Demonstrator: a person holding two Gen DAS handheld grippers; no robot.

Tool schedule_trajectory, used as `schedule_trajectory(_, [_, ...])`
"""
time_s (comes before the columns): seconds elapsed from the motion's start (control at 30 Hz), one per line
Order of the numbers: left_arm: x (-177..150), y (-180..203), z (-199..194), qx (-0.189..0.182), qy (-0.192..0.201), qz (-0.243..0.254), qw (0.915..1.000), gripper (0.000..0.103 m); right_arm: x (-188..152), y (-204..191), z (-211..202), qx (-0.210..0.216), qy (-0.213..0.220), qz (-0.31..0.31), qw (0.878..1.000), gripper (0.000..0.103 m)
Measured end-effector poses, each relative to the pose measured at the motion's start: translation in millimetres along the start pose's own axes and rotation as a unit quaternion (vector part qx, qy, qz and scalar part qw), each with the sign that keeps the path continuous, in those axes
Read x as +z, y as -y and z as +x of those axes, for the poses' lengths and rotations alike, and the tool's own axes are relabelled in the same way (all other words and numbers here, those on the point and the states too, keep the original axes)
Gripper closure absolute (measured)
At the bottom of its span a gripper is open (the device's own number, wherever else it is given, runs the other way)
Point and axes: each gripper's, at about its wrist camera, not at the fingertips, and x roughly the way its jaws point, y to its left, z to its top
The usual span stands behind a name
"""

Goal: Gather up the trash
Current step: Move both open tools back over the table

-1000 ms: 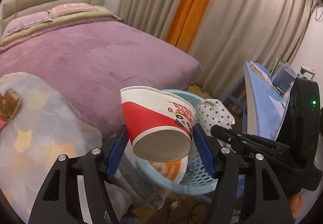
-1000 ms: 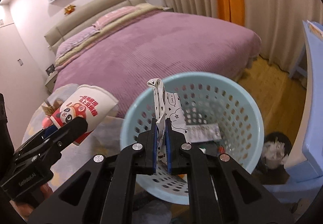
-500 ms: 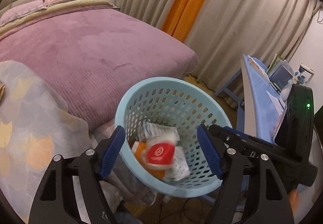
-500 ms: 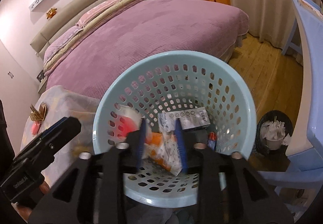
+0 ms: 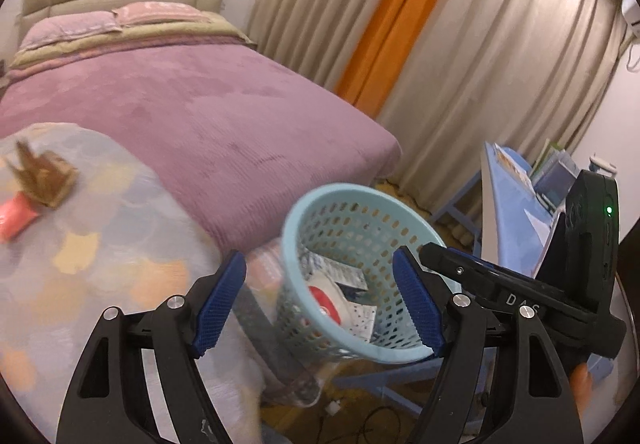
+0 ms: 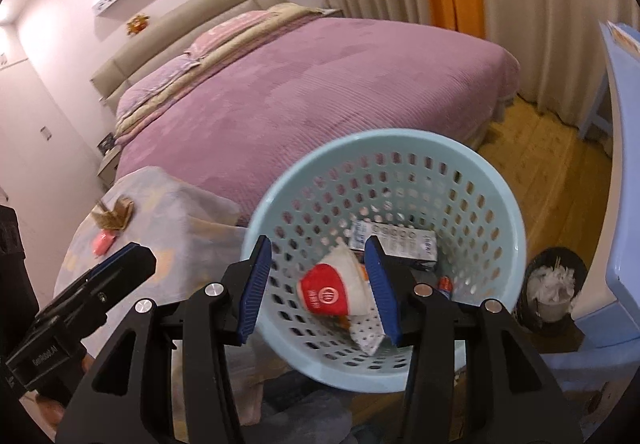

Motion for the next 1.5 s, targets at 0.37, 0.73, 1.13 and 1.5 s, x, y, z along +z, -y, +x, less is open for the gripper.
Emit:
schedule_trajectory(0.37, [3,-65,-67,0.069,0.052,-0.033,0.9957,0.029,1,-80,1,0.034,0.001,-0.074,0.997,0.058])
schedule_trajectory(0.73, [5,-166,-113,0.14,0.074,-0.095,0.9829,0.029,-9,-165,22,0.056,-0.001,-0.153,0.987,0.058])
schedule_trajectory(1.13, [14,-232,-73,0.156,0.004,-0.079,0.9846,0.029,-9,-240,65,0.079,-0.015,-0.224,0.971,0.058])
schedule_trajectory(1.5, [21,-252,-36,0.141,-0.02,-0.08,0.9865,0.029,-6,-262,107,0.067,-0.041,-0.238,0.968,0.058])
